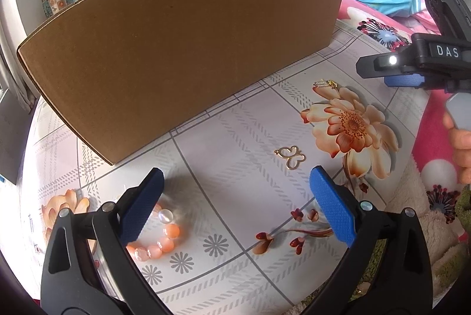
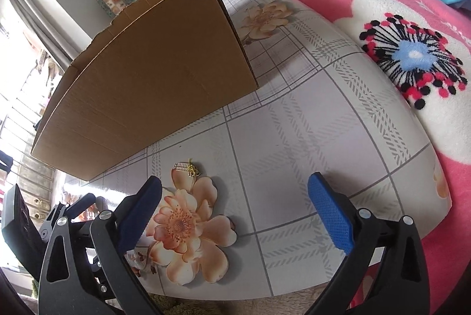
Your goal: Organize jewelry
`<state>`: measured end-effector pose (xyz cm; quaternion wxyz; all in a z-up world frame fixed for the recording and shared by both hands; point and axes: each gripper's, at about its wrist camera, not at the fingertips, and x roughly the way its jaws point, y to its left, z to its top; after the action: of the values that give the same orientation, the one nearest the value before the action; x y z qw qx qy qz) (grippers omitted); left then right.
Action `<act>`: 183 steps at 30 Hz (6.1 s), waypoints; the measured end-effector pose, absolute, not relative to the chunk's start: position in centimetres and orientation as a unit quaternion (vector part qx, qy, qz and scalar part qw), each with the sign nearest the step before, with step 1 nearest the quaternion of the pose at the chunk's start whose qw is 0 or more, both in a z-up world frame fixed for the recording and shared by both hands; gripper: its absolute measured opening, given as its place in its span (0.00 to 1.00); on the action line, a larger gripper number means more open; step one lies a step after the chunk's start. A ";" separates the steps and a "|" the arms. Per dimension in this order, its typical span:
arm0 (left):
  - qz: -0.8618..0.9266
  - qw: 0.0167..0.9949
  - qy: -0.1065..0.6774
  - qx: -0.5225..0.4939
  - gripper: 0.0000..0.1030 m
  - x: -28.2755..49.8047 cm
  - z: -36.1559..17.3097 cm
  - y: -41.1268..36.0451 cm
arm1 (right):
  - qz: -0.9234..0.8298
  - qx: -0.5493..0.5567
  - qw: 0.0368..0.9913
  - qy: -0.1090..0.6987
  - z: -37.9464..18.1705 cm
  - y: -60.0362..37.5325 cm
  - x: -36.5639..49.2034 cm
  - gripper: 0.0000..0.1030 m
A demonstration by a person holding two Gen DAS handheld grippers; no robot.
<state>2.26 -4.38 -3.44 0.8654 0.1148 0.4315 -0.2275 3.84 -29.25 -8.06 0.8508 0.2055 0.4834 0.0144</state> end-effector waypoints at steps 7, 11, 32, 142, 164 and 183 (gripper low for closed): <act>-0.239 0.859 0.436 0.123 0.93 2.6 -3.4 -4.6 | 0.024 0.234 0.854 0.463 -8.0 -30.0 2.8 0.94; -0.265 0.862 0.410 0.137 0.92 1.7 -3.0 -5.5 | 0.013 0.202 0.861 0.467 -8.1 -29.2 2.7 0.94; -0.325 0.845 0.393 0.161 0.26 0.8 -3.1 -8.0 | -0.004 0.167 0.865 0.472 -8.1 -28.5 3.3 0.94; -0.249 0.869 0.391 0.173 0.08 0.8 -3.1 -5.3 | 0.056 0.166 0.881 0.440 -6.1 -27.8 1.8 0.82; -0.301 0.869 0.372 0.125 0.21 -0.5 -3.0 -6.1 | 0.165 0.173 0.841 0.486 -7.7 -23.1 3.3 0.30; -0.366 0.835 0.411 0.012 0.24 0.3 -2.7 -4.8 | 0.180 0.214 0.828 0.486 -8.3 -24.2 2.9 0.30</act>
<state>0.33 -4.81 -2.67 0.8346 0.0117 0.4111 -0.3664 2.91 -24.24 -8.32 0.8282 0.2137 0.4858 0.1801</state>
